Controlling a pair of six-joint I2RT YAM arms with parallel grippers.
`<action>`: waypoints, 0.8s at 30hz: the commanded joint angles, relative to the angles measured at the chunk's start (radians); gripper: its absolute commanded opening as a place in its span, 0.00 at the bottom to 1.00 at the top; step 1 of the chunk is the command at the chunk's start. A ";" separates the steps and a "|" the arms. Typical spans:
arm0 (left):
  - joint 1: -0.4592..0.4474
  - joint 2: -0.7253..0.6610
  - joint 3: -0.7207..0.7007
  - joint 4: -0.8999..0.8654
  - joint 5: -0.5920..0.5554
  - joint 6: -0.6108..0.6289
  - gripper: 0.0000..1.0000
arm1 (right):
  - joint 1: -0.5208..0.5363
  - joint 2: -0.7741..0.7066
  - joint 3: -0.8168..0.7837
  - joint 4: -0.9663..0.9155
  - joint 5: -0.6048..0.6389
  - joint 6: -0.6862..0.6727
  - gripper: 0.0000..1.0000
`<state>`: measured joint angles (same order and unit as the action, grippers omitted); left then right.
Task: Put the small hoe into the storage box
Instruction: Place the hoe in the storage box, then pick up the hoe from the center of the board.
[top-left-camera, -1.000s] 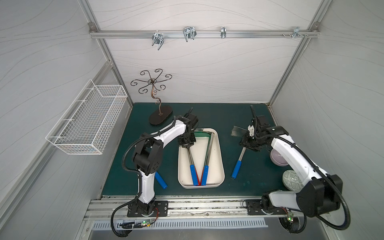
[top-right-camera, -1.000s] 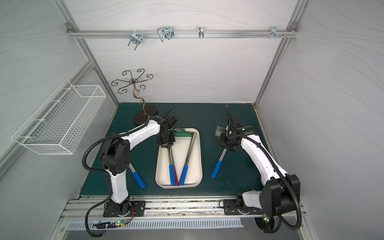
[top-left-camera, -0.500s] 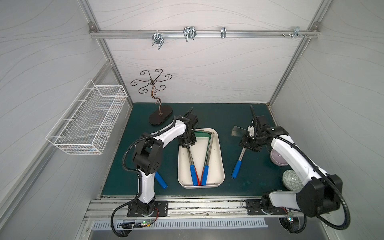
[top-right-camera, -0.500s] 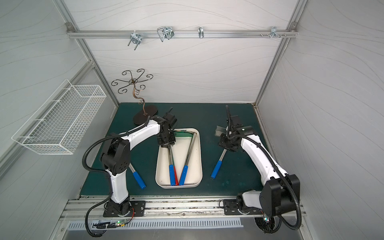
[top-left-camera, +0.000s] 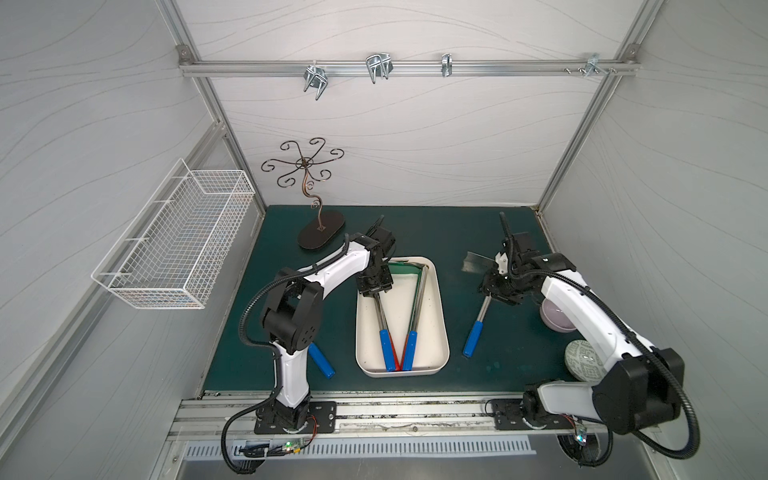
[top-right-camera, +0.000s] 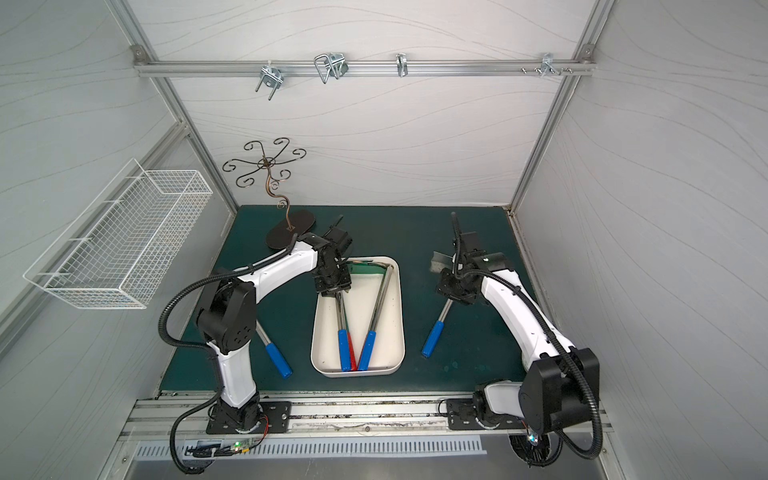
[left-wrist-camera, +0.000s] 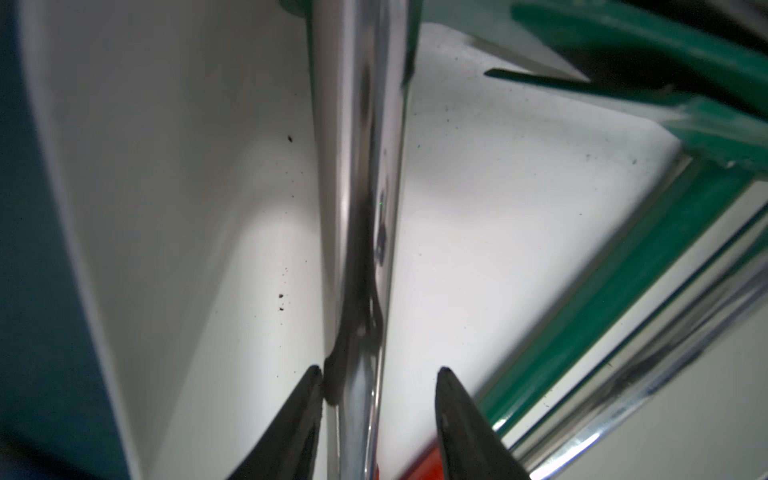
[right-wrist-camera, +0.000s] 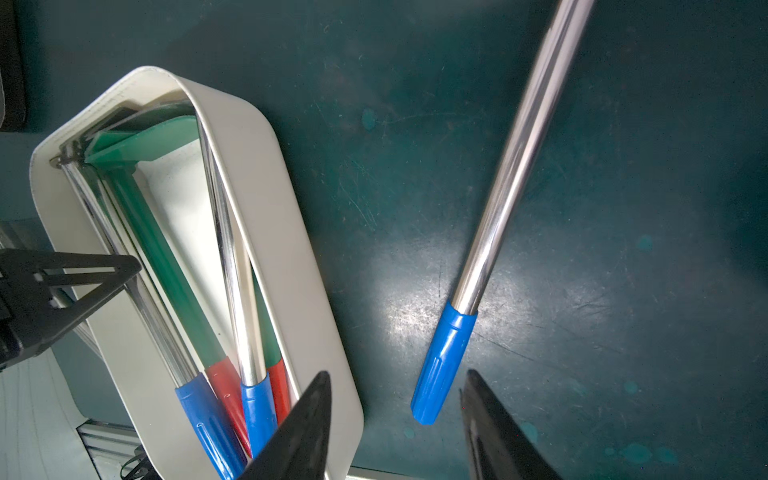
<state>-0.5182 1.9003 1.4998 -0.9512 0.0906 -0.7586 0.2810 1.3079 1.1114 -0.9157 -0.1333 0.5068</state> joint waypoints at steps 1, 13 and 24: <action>-0.005 -0.071 0.020 0.002 0.003 -0.003 0.49 | -0.006 -0.007 -0.005 -0.009 -0.002 -0.007 0.53; 0.057 -0.305 -0.092 0.099 -0.086 0.201 0.59 | -0.220 0.031 -0.021 0.004 -0.169 -0.016 0.52; 0.263 -0.468 -0.317 0.182 0.004 0.327 0.59 | -0.289 0.084 -0.019 0.082 -0.124 0.081 0.51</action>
<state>-0.2779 1.4620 1.2026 -0.8055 0.0689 -0.4950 0.0032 1.3865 1.0962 -0.8734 -0.2699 0.5385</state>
